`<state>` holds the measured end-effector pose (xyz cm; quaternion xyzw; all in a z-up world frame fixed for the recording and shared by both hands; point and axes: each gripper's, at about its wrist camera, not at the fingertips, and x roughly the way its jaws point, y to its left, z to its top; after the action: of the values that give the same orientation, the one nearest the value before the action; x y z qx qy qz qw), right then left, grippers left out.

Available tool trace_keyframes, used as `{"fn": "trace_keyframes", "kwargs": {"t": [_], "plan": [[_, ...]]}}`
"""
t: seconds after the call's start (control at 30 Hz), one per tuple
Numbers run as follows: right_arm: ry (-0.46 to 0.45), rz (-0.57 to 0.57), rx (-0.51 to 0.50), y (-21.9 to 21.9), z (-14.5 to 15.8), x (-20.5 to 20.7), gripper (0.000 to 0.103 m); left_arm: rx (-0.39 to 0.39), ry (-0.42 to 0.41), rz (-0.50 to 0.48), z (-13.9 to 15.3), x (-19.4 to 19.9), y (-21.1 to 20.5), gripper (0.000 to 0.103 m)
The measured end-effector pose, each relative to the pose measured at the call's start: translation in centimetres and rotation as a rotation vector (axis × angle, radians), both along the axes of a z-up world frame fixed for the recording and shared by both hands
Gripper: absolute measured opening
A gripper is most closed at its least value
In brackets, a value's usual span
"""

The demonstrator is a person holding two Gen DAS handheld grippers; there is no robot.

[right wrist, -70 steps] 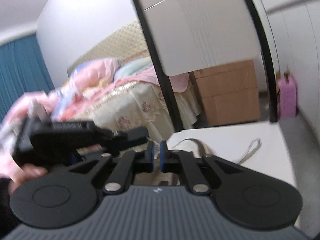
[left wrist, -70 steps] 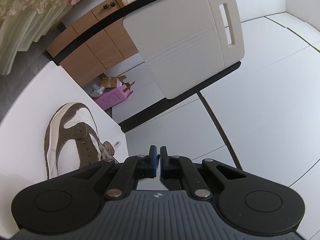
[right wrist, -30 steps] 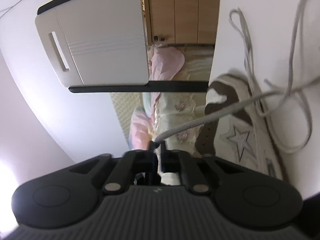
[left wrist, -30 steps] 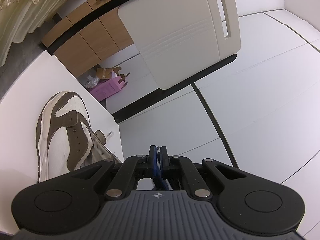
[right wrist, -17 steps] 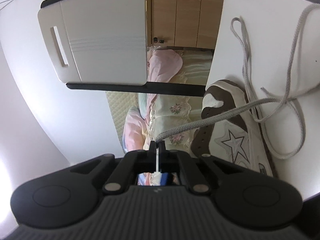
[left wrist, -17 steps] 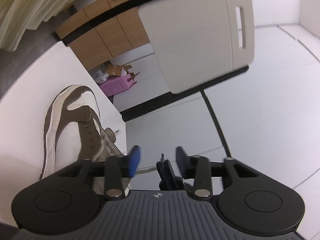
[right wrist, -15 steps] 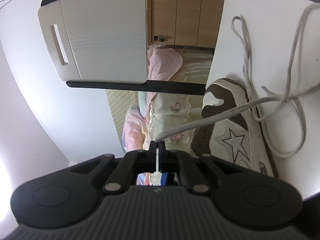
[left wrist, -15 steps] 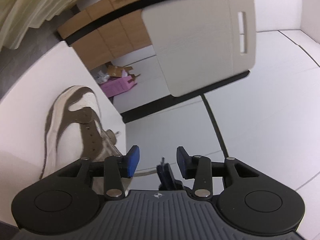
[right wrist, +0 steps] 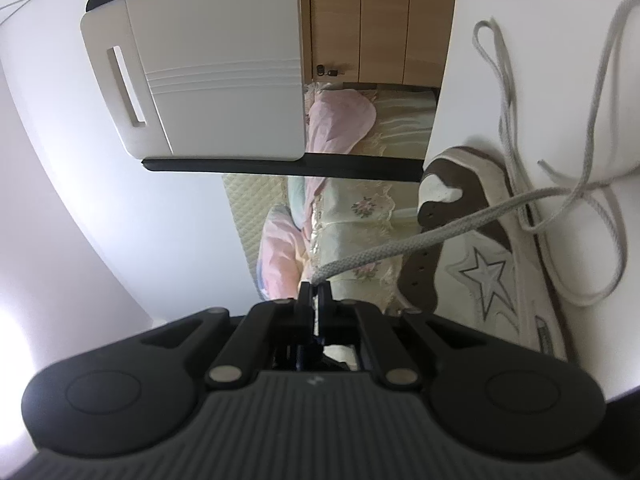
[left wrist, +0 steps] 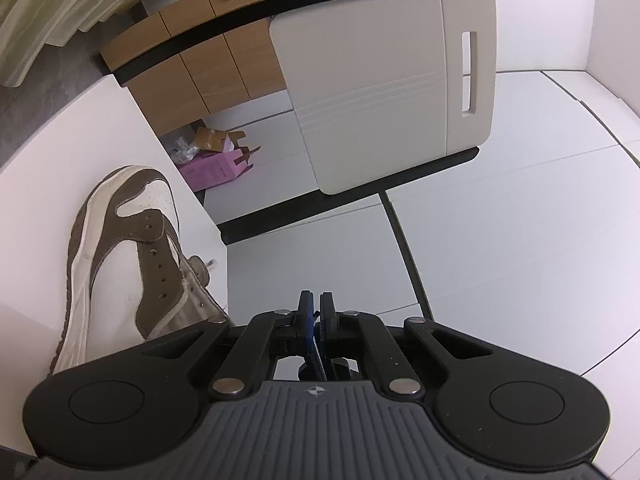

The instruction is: Lace up shoes with both hands

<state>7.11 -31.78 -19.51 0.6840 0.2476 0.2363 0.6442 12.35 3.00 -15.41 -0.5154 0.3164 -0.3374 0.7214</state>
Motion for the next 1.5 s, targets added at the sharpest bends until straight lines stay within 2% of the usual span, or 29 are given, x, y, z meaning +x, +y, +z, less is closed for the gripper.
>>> {"fn": "trace_keyframes", "kwargs": {"t": [0.03,0.1,0.3,0.37,0.43,0.47,0.57,0.63,0.8,0.93,1.1,1.17,1.33,1.5], "plan": [[0.007,-0.005,0.004,-0.1,-0.1,-0.1,0.01,0.0,0.0,-0.001,0.0,0.0,0.0,0.003],[0.018,-0.018,0.025,-0.3,-0.4,-0.2,0.031,0.0,-0.001,-0.002,0.1,0.0,0.0,0.003],[0.002,-0.015,0.044,-0.3,-0.1,-0.1,0.032,0.005,-0.001,-0.016,0.1,0.0,-0.1,0.003],[0.01,-0.013,0.041,-0.2,-0.2,0.0,0.03,0.016,-0.001,-0.027,0.2,-0.1,-0.3,0.003],[0.007,-0.013,0.036,-0.1,-0.1,0.0,0.02,0.031,-0.006,-0.033,0.2,-0.2,-0.5,0.003],[-0.001,-0.015,0.023,-0.1,0.1,0.0,0.01,0.039,-0.005,-0.034,0.2,-0.2,-0.5,0.003],[-0.015,-0.018,-0.028,-0.2,0.8,0.0,0.003,0.054,-0.004,-0.03,0.2,-0.2,-0.5,0.003],[-0.012,-0.015,-0.056,-0.2,1.1,0.0,0.003,0.085,0.003,-0.042,0.4,0.0,-0.5,0.003],[-0.012,-0.062,-0.136,-1.6,2.7,0.1,0.003,0.229,-0.009,-0.03,1.7,0.7,0.1,0.003],[-0.007,-0.061,-0.237,-2.4,4.0,0.9,0.003,0.372,-0.061,-0.041,3.3,1.7,-0.5,0.003],[0.036,-0.054,-0.311,-2.8,3.0,2.3,0.003,0.648,-0.162,-0.099,5.5,3.4,-3.0,0.004],[0.061,-0.055,-0.316,-2.8,2.0,3.1,0.003,0.73,-0.209,-0.14,6.0,4.2,-4.1,0.004],[0.096,-0.033,-0.343,-2.6,-0.1,5.2,0.003,0.828,-0.234,-0.262,5.2,6.8,-5.7,0.004],[0.123,0.009,-0.322,-2.8,-2.1,7.9,0.003,0.925,-0.29,-0.36,4.5,8.2,-6.2,0.004]]}}
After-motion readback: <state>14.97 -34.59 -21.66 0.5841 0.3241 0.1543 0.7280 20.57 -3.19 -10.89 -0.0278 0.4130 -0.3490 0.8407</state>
